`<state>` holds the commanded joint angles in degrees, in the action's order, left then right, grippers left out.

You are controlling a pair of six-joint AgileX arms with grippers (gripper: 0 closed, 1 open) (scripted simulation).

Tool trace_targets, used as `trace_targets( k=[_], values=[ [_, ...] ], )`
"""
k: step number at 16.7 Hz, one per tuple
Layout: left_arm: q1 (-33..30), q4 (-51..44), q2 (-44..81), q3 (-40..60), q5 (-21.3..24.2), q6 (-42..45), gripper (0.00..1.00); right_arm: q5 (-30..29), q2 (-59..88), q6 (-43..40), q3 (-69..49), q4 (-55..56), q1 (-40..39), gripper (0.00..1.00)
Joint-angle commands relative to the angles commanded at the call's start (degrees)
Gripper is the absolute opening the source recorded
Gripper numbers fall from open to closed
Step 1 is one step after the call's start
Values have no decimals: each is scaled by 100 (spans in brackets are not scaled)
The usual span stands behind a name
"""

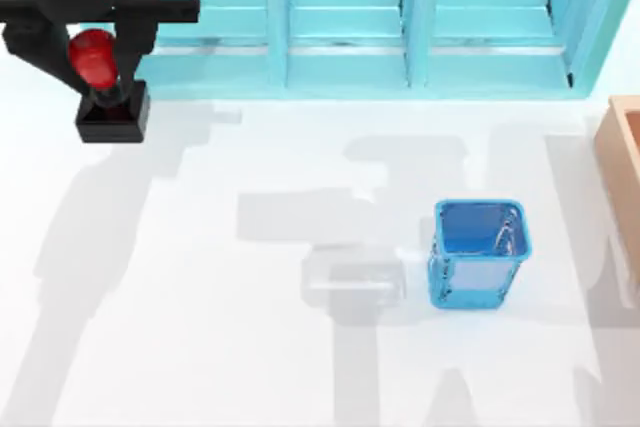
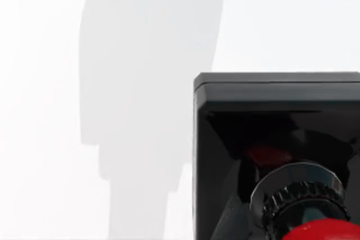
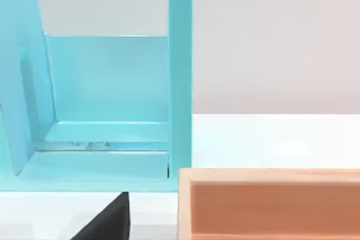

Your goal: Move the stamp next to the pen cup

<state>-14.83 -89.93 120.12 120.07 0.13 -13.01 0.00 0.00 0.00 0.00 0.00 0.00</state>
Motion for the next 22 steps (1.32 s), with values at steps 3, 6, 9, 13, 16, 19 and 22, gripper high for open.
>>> trace_targets(
  k=[3, 6, 9, 13, 16, 19, 22],
  values=[
    [13, 15, 20, -9, 5, 0, 0, 0, 0, 0, 0, 0, 0, 100],
    [-328, 52, 190, 89, 10, -400, 0, 0, 0, 0, 0, 0, 0, 100],
    [-1076, 162, 474, 247, 17, -1204, 0, 0, 0, 0, 0, 0, 0, 100],
    [-2324, 370, 873, 446, 31, -2363, 0, 0, 0, 0, 0, 0, 0, 100],
    [-3005, 519, 1057, 535, 31, -3011, 0, 0, 0, 0, 0, 0, 0, 100],
    [-3163, 565, 1098, 550, 31, -3169, 0, 0, 0, 0, 0, 0, 0, 100],
    [-3145, 554, 1080, 532, 34, -3156, 0, 0, 0, 0, 0, 0, 0, 100]
  ],
)
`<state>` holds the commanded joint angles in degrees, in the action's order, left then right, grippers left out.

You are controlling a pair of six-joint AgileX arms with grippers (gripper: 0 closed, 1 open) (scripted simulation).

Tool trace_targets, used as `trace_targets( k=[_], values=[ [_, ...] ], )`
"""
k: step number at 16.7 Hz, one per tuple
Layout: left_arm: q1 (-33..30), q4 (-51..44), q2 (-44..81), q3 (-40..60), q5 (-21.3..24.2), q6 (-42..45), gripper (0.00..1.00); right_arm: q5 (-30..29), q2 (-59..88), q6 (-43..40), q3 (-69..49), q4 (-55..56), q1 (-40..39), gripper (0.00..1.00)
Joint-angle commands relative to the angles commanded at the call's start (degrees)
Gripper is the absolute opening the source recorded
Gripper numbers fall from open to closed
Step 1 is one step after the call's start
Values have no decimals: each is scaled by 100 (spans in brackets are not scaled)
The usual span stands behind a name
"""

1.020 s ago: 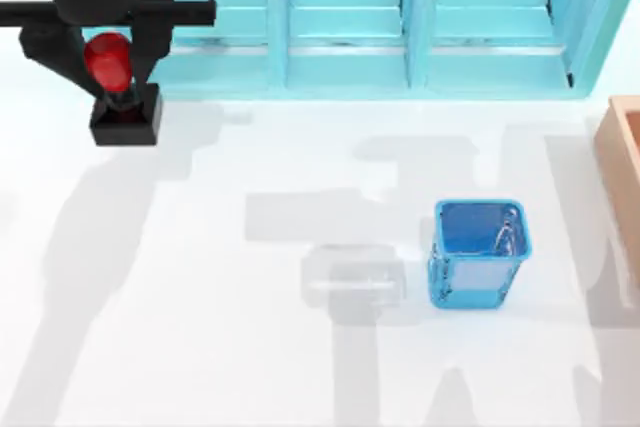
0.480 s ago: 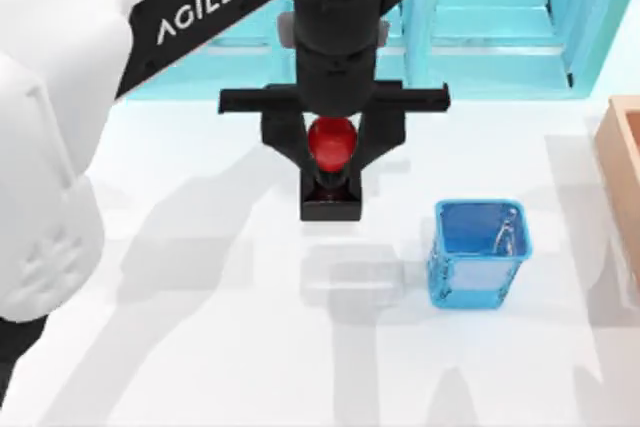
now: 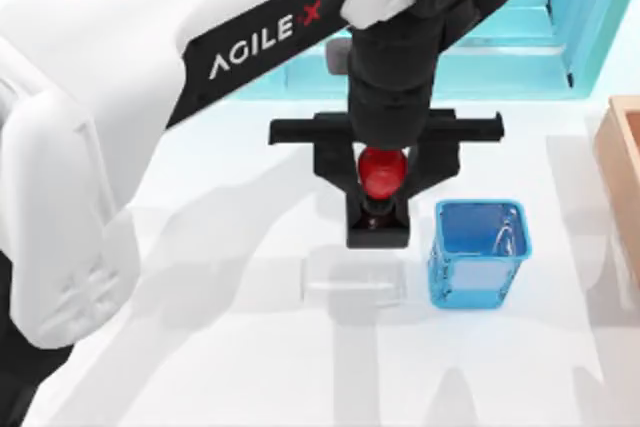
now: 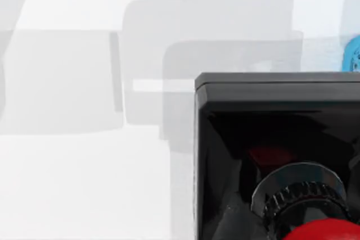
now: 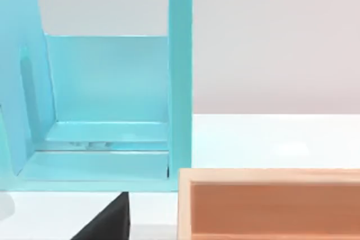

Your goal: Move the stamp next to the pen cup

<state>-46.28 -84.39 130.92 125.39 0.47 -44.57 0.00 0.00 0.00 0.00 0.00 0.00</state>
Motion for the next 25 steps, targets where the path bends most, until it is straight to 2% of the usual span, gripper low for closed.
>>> trace_targets(
  k=[10, 23, 25],
  values=[
    [-15, 389, -36, -415, -4, -11, 0, 0, 0, 0, 0, 0, 0, 100],
    [-15, 389, -36, -415, -4, -11, 98, 0, 0, 0, 0, 0, 0, 100],
    [-15, 389, -36, -415, -4, -11, 100, 0, 0, 0, 0, 0, 0, 100]
  ],
)
